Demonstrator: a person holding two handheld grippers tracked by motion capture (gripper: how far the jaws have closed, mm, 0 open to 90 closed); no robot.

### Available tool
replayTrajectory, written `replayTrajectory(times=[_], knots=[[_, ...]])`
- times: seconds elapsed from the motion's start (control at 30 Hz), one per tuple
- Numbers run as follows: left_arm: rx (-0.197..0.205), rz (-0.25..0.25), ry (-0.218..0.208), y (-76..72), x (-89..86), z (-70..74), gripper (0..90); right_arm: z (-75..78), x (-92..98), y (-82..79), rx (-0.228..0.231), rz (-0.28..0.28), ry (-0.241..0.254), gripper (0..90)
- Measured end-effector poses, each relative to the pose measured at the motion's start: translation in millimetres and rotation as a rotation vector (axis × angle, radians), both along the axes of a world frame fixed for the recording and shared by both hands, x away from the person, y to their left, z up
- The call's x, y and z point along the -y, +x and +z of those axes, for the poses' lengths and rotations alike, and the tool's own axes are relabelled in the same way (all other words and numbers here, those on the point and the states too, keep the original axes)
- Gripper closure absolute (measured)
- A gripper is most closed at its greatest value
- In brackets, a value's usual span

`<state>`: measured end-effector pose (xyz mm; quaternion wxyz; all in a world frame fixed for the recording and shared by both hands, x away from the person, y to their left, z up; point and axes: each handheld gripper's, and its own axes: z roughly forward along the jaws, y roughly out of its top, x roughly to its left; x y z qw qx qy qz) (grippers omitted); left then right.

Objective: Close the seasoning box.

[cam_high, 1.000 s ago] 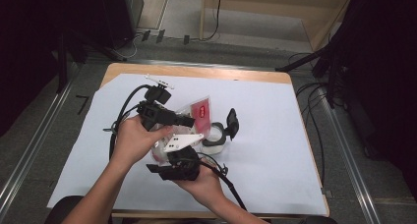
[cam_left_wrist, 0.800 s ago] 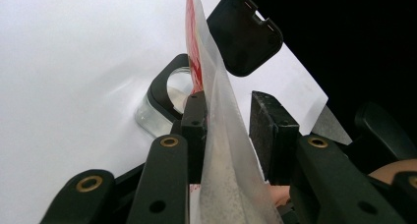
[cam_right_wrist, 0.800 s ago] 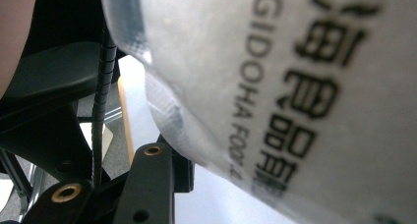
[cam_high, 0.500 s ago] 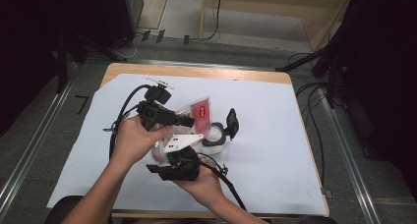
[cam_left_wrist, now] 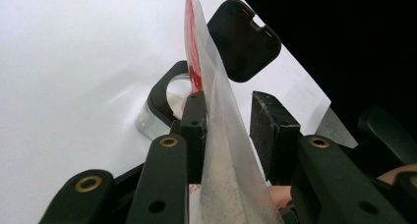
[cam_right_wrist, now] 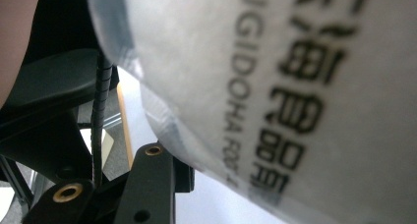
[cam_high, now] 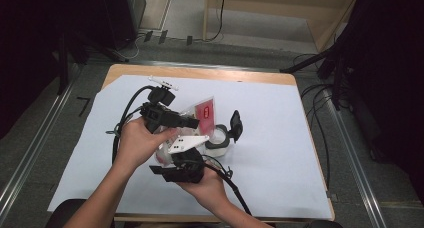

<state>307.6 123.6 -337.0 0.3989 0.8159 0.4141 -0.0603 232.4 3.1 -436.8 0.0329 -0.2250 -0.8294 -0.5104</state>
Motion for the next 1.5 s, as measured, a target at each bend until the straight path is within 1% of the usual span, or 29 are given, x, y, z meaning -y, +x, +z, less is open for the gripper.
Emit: replayTrajectory(times=[0.07, 0.17, 0.3, 0.5, 0.6, 0.7, 0.73, 0.8, 0.83, 0.9, 0.93, 1.07, 1.1, 1.17, 1.3, 1.4, 1.43, 1.5], knots=[[-0.003, -0.001, -0.009, 0.1, -0.5, 0.6, 69.1, 0.8, 0.9, 0.4, -0.002, -0.003, 0.002, 63.3], [-0.003, 0.002, -0.011, -0.6, -1.1, 1.4, 68.8, 1.4, 0.5, 0.3, 0.004, -0.007, 0.004, 63.4], [-0.012, 0.004, -0.016, -0.2, -0.8, 1.3, 67.1, 1.3, 0.6, 1.1, -0.003, -0.015, 0.01, 63.5], [-0.006, 0.001, -0.015, -1.4, 0.4, 2.7, 66.2, 1.6, 2.9, 3.0, -0.036, -0.022, 0.03, 63.6], [-0.016, 0.0, -0.018, -0.6, 0.1, 3.0, 67.2, 2.6, 2.7, 1.9, -0.038, -0.025, 0.03, 63.4], [-0.012, 0.002, -0.023, 0.5, 0.0, 2.4, 68.6, 3.4, 1.4, -0.3, -0.003, -0.022, 0.009, 63.0], [-0.013, -0.001, -0.024, 0.9, -0.4, 2.3, 68.6, 3.4, 1.2, -0.2, 0.0, -0.018, 0.008, 63.0], [-0.015, 0.005, -0.015, 1.1, 0.4, 2.4, 68.6, 3.2, 1.1, 0.4, 0.001, -0.017, 0.007, 62.5], [-0.015, 0.004, -0.013, 1.4, 0.8, 2.2, 68.5, 3.0, 1.0, 0.6, -0.007, -0.016, 0.006, 61.7], [-0.011, -0.001, -0.011, 2.4, 1.7, 1.4, 68.5, 2.0, 0.9, 1.6, -0.009, -0.013, 0.004, 60.8], [-0.014, 0.003, -0.018, 2.6, 2.5, 1.4, 68.7, 2.0, 0.8, 1.4, -0.008, -0.013, 0.002, 60.4], [-0.01, 0.001, -0.013, 3.3, 4.8, 2.4, 68.6, 3.0, 1.9, 1.3, -0.01, -0.018, 0.002, 63.0], [-0.009, -0.001, -0.004, 3.4, 5.1, 3.0, 68.6, 3.2, 2.2, 1.0, -0.01, -0.023, 0.003, 63.1], [-0.009, -0.007, -0.003, 3.6, 5.6, 3.1, 68.5, 3.6, 2.6, 0.3, -0.01, -0.028, 0.003, 63.2], [-0.018, -0.008, -0.005, 4.1, 5.2, 3.3, 68.1, 4.1, 2.4, -0.5, -0.013, -0.032, 0.008, 63.3], [-0.033, -0.007, -0.012, 5.4, 4.3, 2.8, 67.5, 4.6, 2.1, -1.1, -0.013, -0.034, 0.013, 63.4], [-0.038, -0.007, -0.005, 5.8, 4.0, 3.2, 67.5, 4.8, 2.1, -1.2, -0.015, -0.034, 0.015, 63.4], [-0.05, -0.001, -0.017, 6.4, 4.1, 2.7, 67.4, 5.3, 2.0, -1.3, -0.019, -0.033, 0.016, 63.3]])
